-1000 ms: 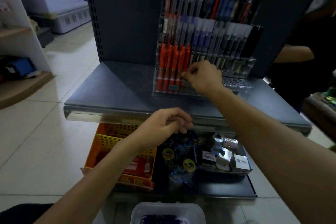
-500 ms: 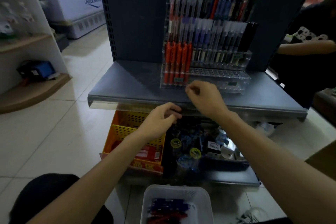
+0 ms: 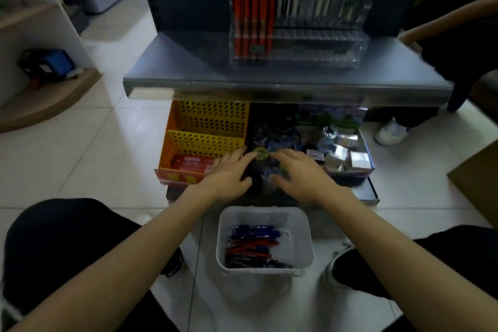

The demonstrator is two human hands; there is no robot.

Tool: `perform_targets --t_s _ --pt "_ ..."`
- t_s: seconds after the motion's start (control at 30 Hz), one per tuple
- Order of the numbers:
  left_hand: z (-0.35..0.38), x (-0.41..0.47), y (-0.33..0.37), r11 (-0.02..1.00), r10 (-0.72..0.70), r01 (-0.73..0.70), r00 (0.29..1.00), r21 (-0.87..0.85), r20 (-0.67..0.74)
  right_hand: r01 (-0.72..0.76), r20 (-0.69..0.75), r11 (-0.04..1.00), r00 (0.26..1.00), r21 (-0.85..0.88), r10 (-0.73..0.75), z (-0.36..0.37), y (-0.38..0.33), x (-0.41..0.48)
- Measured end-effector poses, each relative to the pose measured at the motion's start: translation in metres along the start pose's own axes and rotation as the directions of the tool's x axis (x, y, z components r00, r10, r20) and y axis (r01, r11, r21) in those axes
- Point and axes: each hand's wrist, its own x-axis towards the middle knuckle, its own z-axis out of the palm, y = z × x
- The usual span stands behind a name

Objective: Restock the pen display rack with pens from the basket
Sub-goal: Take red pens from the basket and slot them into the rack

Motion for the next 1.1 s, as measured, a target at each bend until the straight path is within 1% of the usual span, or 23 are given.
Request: perform_targets --t_s 0.07,0.13,0.23,0.3,0.4,0.47,0.53,0.6,0.73,0.93,1.1 --pt "0.019 0.003 -0.002 0.999 0.006 -0.008 0.998 0.036 0.059 -0.053 0.082 0.998 0.995 -0.038 0.055 0.022 0.008 -0.008" --pt "0.037 0.005 -0.003 0.998 0.017 -0.023 0.995 0.064 0.099 -0.095 0.139 0.993 0.985 -0.075 0.105 0.042 0.016 -0.013" --pt "0.066 0.004 -0.008 0.990 -0.004 -0.021 0.984 0.137 0.181 -0.134 0.219 0.985 0.963 -0.108 0.155 0.070 0.025 -0.019" --pt "0.087 0.002 -0.012 0.985 -0.016 -0.028 0.969 0.171 0.246 -0.157 0.288 0.983 0.941 -0.091 0.177 0.087 0.032 -0.022" --pt "0.113 -0.005 -0.019 0.985 -0.032 -0.024 0.946 0.169 0.322 -0.162 0.373 0.985 0.912 -0.062 0.173 0.112 0.040 -0.027" --pt "0.127 -0.008 -0.028 0.980 -0.042 -0.039 0.917 0.195 0.398 -0.169 0.434 0.985 0.885 -0.031 0.166 0.127 0.045 -0.027" --pt "0.140 -0.008 -0.037 0.983 -0.060 -0.028 0.884 0.180 0.464 -0.179 0.485 0.984 0.861 0.004 0.155 0.144 0.050 -0.028" --pt "0.152 -0.007 -0.044 0.989 -0.063 -0.012 0.867 0.148 0.494 -0.163 0.518 0.987 0.843 -0.006 0.142 0.158 0.053 -0.029" --pt "0.181 -0.001 -0.048 0.990 -0.040 -0.041 0.845 0.138 0.533 -0.130 0.567 0.988 0.810 -0.082 0.154 0.184 0.057 -0.029" --pt "0.226 0.006 -0.051 0.992 -0.070 -0.004 0.810 0.126 0.582 -0.163 0.608 0.983 0.773 -0.083 0.180 0.224 0.067 -0.021" --pt "0.249 0.019 -0.050 0.994 -0.092 0.043 0.804 0.097 0.588 -0.213 0.611 0.974 0.761 -0.080 0.217 0.246 0.081 -0.014"
